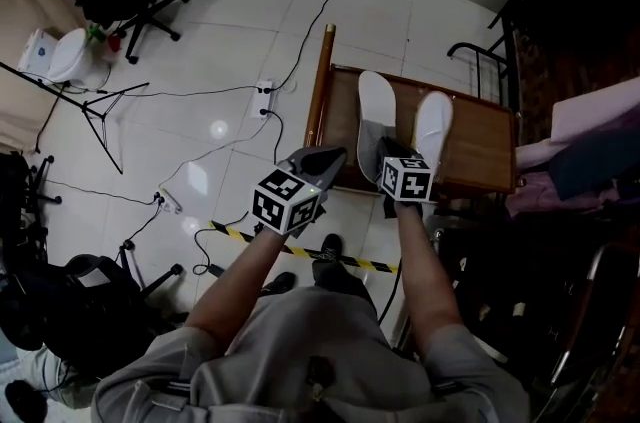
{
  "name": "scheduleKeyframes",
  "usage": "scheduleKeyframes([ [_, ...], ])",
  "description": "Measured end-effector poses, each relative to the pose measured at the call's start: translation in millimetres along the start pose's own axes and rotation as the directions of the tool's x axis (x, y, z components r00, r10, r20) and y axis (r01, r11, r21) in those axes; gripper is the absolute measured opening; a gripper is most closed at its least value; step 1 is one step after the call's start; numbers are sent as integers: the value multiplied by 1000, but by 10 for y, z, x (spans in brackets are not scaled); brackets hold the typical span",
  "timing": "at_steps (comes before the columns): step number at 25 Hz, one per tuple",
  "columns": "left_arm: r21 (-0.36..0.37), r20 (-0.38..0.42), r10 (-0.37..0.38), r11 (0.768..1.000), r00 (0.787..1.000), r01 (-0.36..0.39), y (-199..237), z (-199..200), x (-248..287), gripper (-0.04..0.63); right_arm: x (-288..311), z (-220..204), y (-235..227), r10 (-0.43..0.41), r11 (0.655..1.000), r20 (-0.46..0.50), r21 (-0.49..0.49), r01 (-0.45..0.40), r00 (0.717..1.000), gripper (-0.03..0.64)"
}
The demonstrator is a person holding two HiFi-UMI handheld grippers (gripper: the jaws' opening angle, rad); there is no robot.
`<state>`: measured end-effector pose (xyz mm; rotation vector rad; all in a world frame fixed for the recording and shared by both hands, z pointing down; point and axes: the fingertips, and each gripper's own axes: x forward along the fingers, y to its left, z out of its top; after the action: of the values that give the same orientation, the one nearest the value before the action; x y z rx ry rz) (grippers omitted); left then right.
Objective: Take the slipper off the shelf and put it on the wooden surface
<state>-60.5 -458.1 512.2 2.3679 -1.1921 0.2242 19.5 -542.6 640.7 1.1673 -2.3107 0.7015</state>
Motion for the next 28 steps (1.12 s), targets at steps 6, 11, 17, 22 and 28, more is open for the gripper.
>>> scheduleKeyframes([
  [6,-9,-21,48,999,999,-48,129,13,132,3,364,-219,-71,41,999,-84,8,-41,996,9],
  [11,-12,-26,65,998,998,-65,141,3,69,3,417,-346,132,129,991,-104,50,-124,986,95],
  [17,-1,3,68,998,998,-68,170,130,30,3,174,6,157,145,988,0,58,-145,989,167],
  [22,22,26,12,1000,1000,-13,101,290,21,3,-385,505,190,132,987,166,70,-146,977,141],
  [28,47,37,-105,994,994,103,-122,460,-59,3,-1115,948,439,96,993,327,34,-113,940,0],
])
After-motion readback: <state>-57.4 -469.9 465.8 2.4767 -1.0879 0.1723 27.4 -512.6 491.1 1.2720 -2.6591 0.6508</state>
